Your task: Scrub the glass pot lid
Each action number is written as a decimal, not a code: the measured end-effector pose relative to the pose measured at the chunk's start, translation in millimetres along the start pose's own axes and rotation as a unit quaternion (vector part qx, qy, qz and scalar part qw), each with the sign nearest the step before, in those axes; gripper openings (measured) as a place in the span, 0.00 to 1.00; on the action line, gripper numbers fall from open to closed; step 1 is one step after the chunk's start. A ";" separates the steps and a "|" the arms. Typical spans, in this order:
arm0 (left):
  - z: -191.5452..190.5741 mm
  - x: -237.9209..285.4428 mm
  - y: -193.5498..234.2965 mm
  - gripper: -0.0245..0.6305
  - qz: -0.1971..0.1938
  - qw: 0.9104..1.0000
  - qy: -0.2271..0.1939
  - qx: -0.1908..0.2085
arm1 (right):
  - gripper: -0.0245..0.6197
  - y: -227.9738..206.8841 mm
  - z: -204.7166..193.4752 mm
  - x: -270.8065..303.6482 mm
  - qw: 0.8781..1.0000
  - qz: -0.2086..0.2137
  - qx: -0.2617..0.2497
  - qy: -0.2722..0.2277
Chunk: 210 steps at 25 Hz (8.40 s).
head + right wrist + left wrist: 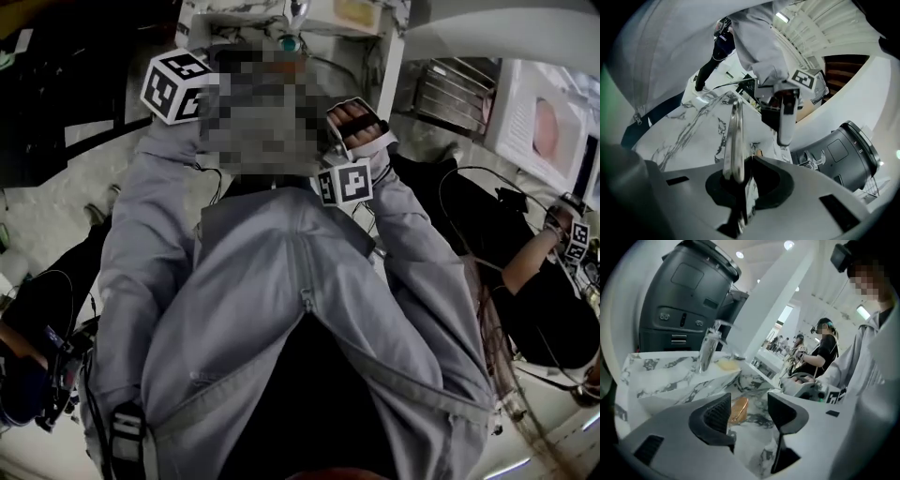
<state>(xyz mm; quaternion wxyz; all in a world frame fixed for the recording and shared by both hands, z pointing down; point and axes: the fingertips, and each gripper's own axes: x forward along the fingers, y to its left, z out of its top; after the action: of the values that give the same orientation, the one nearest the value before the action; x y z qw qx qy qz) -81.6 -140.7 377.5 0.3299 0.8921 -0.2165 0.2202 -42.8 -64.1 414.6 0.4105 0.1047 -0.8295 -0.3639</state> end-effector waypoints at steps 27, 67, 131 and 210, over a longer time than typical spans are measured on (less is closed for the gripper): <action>-77.4 95.8 14.1 0.34 -0.166 0.970 0.170 -0.041 | 0.21 54.8 -22.9 -0.8 0.996 0.071 -0.046 0.016; -127.0 132.7 53.7 0.32 0.064 0.968 0.228 0.087 | 0.36 -89.8 -212.7 116.1 0.951 0.082 0.179 0.239; -112.4 -66.0 87.9 0.06 0.255 0.954 -0.053 -0.146 | 0.11 83.0 7.7 209.3 0.938 0.298 -0.006 0.178; -125.5 25.4 49.9 0.06 0.200 0.976 0.026 -0.086 | 0.11 55.8 -46.0 132.8 0.911 0.372 0.067 0.164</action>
<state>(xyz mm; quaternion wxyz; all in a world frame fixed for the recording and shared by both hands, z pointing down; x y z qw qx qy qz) -118.9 -95.3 501.7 0.3604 0.7931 -0.3998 0.2852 -86.2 -110.8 551.7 0.6380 -0.1262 -0.7522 -0.1057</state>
